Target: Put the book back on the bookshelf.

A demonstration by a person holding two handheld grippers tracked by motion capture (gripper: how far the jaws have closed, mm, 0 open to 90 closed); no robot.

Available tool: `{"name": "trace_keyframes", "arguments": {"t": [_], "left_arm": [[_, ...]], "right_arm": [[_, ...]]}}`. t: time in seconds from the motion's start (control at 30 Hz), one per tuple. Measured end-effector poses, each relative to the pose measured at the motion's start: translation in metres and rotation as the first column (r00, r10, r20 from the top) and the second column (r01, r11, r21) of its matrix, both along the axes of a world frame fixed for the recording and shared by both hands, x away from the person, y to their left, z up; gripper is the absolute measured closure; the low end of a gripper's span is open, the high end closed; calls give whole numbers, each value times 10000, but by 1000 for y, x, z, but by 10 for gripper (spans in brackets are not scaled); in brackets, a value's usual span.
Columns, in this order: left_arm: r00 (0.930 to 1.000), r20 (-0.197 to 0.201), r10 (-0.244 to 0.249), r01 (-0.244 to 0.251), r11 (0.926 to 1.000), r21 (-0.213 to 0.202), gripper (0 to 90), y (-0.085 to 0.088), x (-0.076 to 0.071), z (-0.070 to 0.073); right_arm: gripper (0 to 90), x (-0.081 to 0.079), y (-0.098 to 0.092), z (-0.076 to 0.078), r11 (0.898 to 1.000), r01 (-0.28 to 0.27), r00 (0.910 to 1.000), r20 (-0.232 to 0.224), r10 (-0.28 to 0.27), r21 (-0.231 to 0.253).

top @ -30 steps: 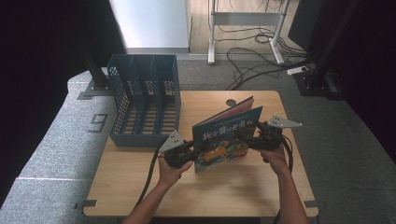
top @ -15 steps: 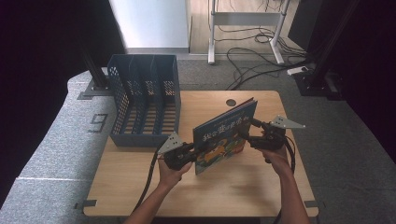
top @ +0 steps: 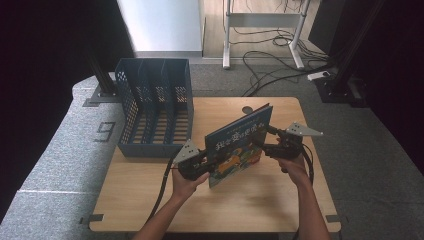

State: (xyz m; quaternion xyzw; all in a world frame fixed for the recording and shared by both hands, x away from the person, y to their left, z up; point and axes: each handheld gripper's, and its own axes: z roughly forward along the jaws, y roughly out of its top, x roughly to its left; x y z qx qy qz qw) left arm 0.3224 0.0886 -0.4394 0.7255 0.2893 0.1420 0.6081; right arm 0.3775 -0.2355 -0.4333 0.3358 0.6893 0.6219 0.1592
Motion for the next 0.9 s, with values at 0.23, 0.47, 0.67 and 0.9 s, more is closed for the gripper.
{"name": "trace_keyframes", "arguments": {"t": [0.23,0.47,0.67,0.9], "left_arm": [[9994,226,255,-259,9995,172,592,-8,1,1],[9991,147,389,-390,9992,86,658,-9,5,-2],[9997,14,248,-248,9995,-175,716,-11,8,-3],[9999,91,141,-139,9995,-297,720,-12,10,-2]], "right_arm": [[236,0,1,0,9999,-133,9999,-6,133,10],[248,0,1,0,9998,-195,9998,-33,195,20],[253,1,3,-1,9999,-121,9999,16,121,4],[285,1,6,-1,9999,-50,9999,116,51,-135]]}}
